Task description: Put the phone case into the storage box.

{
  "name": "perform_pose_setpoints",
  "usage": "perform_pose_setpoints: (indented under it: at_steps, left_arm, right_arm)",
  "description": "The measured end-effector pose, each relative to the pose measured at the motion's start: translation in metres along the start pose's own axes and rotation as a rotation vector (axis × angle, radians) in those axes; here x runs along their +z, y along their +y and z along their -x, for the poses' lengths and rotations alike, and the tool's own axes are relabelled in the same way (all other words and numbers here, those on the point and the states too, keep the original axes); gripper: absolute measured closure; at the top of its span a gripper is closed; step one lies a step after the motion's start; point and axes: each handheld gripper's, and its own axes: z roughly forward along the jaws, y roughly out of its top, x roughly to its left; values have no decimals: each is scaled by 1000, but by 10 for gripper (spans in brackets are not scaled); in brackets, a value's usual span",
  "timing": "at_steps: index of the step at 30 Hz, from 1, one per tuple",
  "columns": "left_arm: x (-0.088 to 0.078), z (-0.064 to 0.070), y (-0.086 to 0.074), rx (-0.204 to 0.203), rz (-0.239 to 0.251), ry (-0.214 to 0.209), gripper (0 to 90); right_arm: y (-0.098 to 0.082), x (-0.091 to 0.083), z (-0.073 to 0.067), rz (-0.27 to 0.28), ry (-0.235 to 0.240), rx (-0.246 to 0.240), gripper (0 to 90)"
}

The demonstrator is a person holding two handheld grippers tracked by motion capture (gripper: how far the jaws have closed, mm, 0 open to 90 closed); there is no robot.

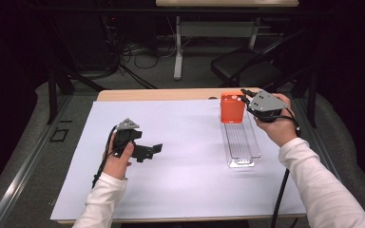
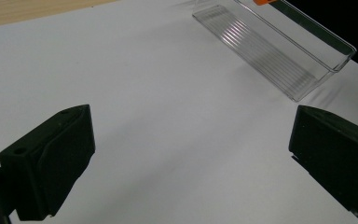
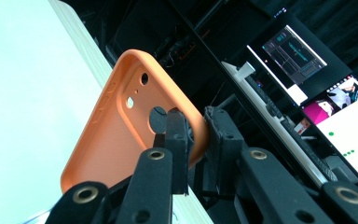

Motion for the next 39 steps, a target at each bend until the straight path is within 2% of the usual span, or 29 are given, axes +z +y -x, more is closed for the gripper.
perform_pose_setpoints:
  at_steps: [15,18,21,25,31,33,39]
  left_arm:
    - [-4,3,-1,16,6,10,6]
    - [-4,3,-1,15,5,9,6]
    - [-4,3,0,16,8,11,6]
    - [-4,4,0,15,12,10,6]
    - [-4,2,0,16,15,19,6]
    - [-4,2,1,19,15,20,6]
    - [-4,3,0,20,9,25,6]
  right_arm:
    - [-13,20,2,-42,-34,-26,801]
    - [-14,24,5,-45,-38,-16,801]
    - [-15,28,9,-55,-43,-34,801]
    - [-16,33,16,-60,-49,-18,801]
    - [-19,46,24,-78,-54,-36,801]
    - [-22,52,25,-82,-60,-26,801]
    - [-35,68,23,-109,-64,-32,801]
